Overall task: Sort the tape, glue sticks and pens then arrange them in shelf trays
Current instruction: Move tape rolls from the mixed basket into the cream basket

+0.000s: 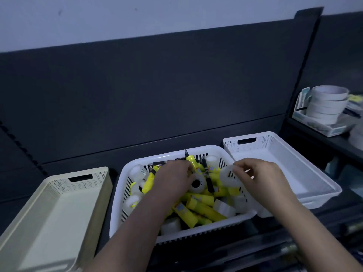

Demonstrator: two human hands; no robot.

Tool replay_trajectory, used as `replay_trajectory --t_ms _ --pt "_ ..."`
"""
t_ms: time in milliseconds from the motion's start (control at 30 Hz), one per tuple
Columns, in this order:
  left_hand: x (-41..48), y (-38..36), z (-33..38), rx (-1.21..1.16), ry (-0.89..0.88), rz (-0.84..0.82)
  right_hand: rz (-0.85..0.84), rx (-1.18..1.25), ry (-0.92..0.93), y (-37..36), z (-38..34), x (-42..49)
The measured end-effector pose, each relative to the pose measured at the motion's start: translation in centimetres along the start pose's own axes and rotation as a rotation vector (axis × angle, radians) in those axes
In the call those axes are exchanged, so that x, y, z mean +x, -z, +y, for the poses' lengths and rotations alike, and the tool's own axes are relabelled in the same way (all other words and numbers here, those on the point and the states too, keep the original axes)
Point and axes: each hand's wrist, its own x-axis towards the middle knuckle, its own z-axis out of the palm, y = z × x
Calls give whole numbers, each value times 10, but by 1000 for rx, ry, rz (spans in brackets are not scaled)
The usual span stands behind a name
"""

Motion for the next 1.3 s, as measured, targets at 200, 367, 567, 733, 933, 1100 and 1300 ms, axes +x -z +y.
replay_trajectory --t_ms 200,367,567,733,933,1100,1300 --pt "0 -5 2 12 85 43 3 70 41 -7 6 6" --pt "-38 34 -58 -90 331 306 -93 150 146 -28 -33 15" --pt "-113 74 -196 280 707 184 -236 142 325 -81 -120 13" --pt "-135 60 -257 438 697 -222 -310 79 410 -129 -194 -2" --pt "-147 54 -290 104 522 -132 -374 -60 473 -198 -265 -10" --pt "-149 58 -298 -89 419 53 -540 -465 574 -245 -290 -20" --pt "-129 59 -282 -126 347 111 -341 -285 500 -209 -277 -15"
